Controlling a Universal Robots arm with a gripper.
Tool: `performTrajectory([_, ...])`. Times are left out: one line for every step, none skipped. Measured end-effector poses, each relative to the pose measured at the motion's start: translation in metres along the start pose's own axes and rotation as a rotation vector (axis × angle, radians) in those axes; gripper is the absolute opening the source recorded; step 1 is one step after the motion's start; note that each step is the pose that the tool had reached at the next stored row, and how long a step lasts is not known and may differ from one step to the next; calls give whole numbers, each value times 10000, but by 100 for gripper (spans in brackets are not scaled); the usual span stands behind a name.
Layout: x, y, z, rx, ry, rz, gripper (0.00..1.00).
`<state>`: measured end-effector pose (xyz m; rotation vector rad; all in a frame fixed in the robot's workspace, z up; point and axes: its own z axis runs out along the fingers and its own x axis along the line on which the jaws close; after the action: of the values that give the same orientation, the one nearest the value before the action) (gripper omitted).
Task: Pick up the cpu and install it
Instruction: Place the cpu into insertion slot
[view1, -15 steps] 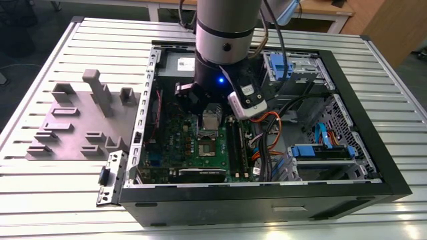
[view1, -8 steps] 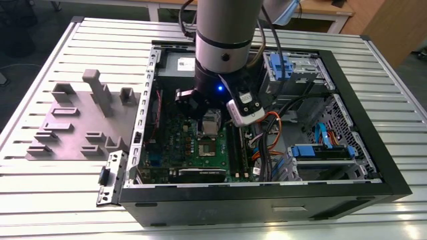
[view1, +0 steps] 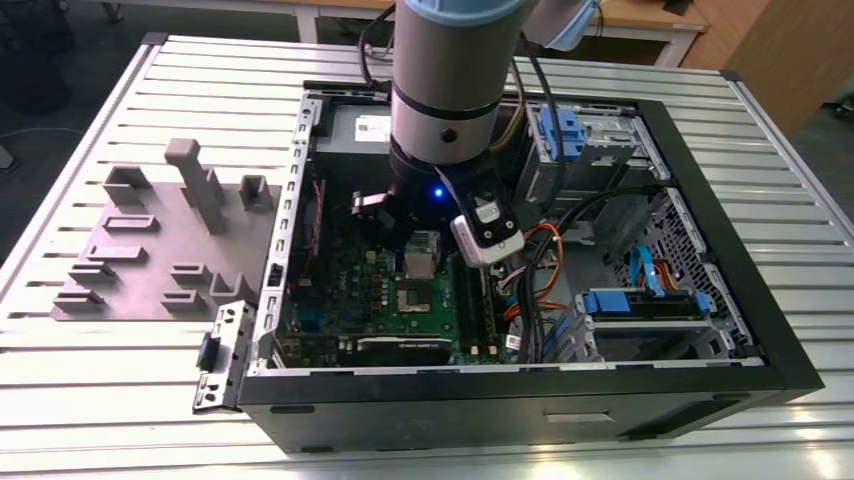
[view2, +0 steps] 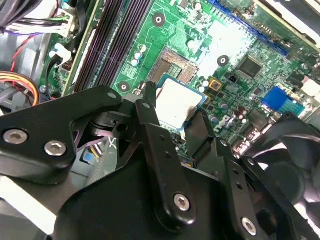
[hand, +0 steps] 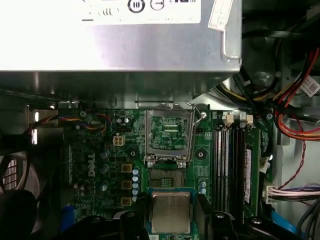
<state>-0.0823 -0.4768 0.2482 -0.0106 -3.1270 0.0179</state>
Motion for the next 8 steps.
performTrajectory([0, -9, 9, 1, 1, 0, 47])
performTrajectory([0, -19, 16, 0, 0, 1, 47])
performTrajectory([-1, -27, 23, -1, -1, 1, 47])
performTrajectory([-1, -31, 29, -2, -1, 2, 47])
performTrajectory([-1, -31, 32, -2, -1, 3, 47])
performTrajectory([-1, -32, 31, -1, 0, 4, 47])
performTrajectory([-1, -32, 31, -1, 0, 3, 47])
performTrajectory([-1, -32, 31, -1, 0, 3, 47])
